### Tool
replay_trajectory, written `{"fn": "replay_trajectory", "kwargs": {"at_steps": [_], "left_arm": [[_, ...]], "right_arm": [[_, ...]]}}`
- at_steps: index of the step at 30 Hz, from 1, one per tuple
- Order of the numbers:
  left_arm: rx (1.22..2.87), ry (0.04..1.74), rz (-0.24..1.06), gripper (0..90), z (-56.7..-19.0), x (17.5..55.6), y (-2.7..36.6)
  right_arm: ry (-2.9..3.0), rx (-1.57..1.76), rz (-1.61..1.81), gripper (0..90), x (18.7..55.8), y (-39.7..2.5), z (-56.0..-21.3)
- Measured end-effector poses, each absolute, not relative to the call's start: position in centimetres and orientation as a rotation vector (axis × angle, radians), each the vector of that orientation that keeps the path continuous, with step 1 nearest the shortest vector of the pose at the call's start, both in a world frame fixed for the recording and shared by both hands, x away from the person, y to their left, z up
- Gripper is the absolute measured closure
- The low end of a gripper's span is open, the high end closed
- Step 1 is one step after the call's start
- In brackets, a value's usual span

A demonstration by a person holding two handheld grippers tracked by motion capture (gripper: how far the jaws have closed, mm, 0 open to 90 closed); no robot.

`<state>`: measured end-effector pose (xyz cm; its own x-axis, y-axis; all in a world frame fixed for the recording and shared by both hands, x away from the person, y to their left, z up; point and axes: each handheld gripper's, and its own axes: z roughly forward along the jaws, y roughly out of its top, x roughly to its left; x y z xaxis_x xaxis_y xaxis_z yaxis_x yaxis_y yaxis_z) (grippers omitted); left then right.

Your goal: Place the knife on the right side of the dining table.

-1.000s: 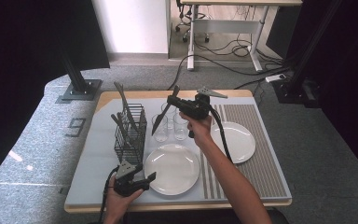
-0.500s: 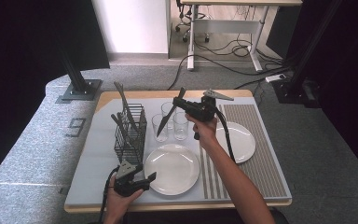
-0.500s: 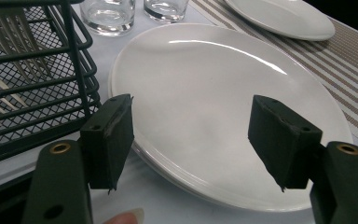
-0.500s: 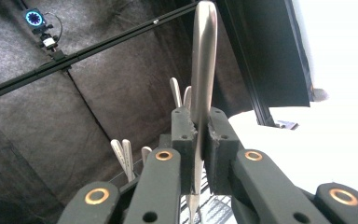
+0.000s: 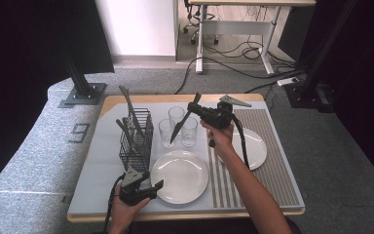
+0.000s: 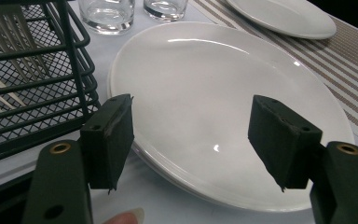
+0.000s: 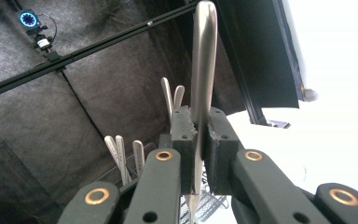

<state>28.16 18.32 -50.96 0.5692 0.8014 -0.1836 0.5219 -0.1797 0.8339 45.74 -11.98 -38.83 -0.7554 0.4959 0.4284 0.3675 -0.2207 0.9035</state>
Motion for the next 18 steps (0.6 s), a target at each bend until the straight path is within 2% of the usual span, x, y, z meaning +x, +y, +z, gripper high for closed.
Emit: {"fn": "replay_trajectory", "kwargs": {"at_steps": [18], "left_arm": [[1.848, 1.077, 0.371, 31.2, -50.9, 28.2, 18.3]], "right_arm": [[1.883, 1.081, 2.13, 83.7, 45.2, -13.8, -39.3]]}}
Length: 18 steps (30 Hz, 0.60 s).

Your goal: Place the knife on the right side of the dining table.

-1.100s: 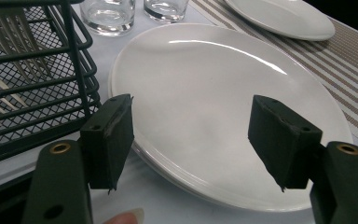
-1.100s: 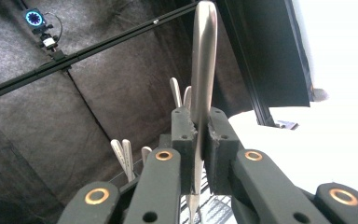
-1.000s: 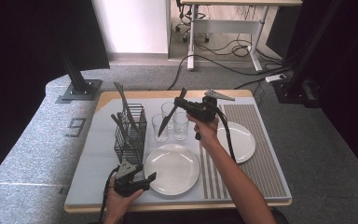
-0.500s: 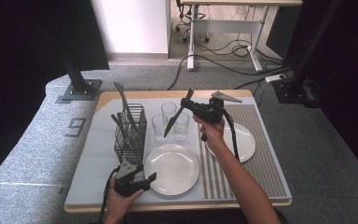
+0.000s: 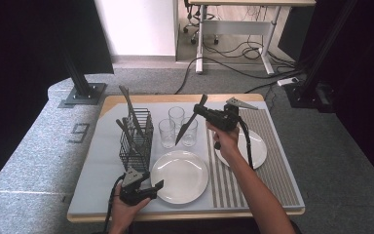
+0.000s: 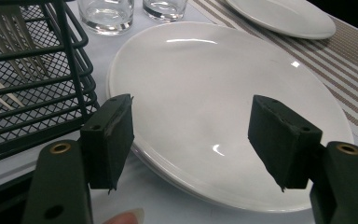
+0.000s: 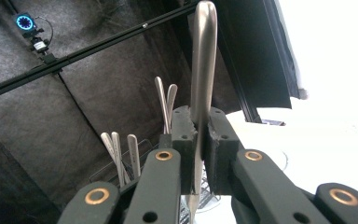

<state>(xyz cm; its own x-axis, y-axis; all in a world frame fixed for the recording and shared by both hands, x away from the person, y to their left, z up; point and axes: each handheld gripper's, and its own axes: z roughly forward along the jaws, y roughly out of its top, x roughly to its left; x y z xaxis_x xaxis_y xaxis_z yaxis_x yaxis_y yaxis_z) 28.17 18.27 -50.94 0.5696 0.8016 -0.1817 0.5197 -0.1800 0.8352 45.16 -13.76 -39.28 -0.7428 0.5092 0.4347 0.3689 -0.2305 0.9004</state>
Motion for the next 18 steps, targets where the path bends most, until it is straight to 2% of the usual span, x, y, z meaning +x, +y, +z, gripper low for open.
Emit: {"fn": "replay_trajectory", "kwargs": {"at_steps": [18], "left_arm": [[1.849, 1.079, 0.368, 31.3, -51.0, 28.2, 18.2]], "right_arm": [[1.851, 1.13, 2.125, 83.7, 45.0, -15.7, -40.2]]}}
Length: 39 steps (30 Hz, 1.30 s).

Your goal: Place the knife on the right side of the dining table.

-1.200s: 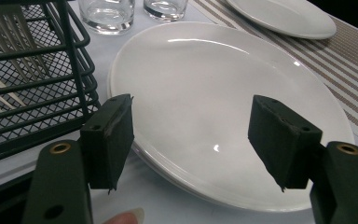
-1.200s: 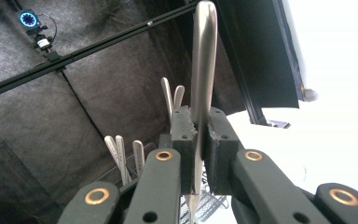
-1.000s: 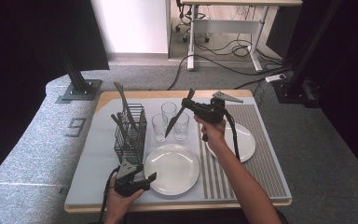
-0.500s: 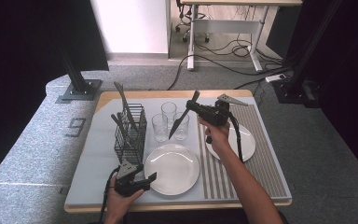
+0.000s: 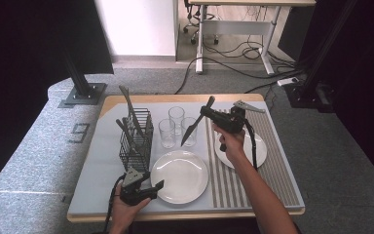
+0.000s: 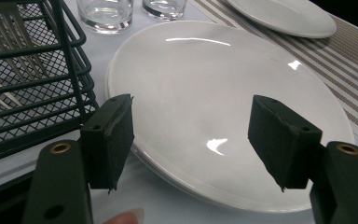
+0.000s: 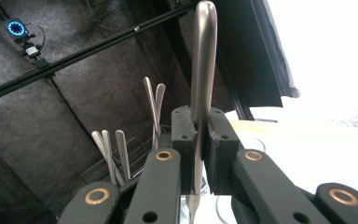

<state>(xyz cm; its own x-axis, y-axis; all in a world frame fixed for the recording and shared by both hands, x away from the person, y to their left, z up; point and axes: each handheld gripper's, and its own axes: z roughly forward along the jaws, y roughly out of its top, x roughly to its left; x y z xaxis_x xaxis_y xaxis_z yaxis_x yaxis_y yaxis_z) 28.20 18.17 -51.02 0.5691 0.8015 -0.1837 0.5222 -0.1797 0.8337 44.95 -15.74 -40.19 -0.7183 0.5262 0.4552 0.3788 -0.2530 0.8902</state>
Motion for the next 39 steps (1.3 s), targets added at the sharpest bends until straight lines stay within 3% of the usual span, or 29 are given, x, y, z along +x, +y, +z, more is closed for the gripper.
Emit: {"fn": "replay_trajectory", "kwargs": {"at_steps": [39], "left_arm": [[1.857, 1.077, 0.367, 31.4, -51.1, 28.2, 18.1]], "right_arm": [[1.77, 1.221, 2.082, 83.7, 45.3, -19.5, -41.5]]}}
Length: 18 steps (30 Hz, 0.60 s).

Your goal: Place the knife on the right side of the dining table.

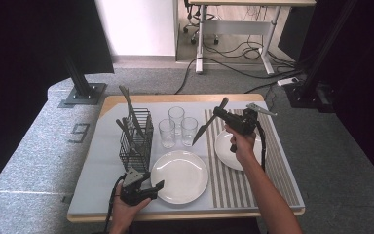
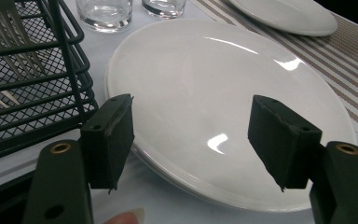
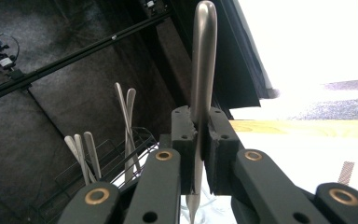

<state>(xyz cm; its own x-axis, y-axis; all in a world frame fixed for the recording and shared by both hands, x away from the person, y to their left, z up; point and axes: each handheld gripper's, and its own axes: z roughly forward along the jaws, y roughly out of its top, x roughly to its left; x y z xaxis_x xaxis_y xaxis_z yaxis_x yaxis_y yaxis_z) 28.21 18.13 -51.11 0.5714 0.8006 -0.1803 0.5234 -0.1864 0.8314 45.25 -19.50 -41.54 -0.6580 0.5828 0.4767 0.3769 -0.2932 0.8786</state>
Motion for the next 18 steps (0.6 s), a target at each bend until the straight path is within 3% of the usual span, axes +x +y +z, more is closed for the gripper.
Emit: {"fn": "replay_trajectory", "kwargs": {"at_steps": [18], "left_arm": [[1.86, 1.076, 0.368, 31.3, -51.1, 28.2, 18.1]], "right_arm": [[1.744, 1.257, 2.058, 83.7, 45.6, -20.7, -41.8]]}}
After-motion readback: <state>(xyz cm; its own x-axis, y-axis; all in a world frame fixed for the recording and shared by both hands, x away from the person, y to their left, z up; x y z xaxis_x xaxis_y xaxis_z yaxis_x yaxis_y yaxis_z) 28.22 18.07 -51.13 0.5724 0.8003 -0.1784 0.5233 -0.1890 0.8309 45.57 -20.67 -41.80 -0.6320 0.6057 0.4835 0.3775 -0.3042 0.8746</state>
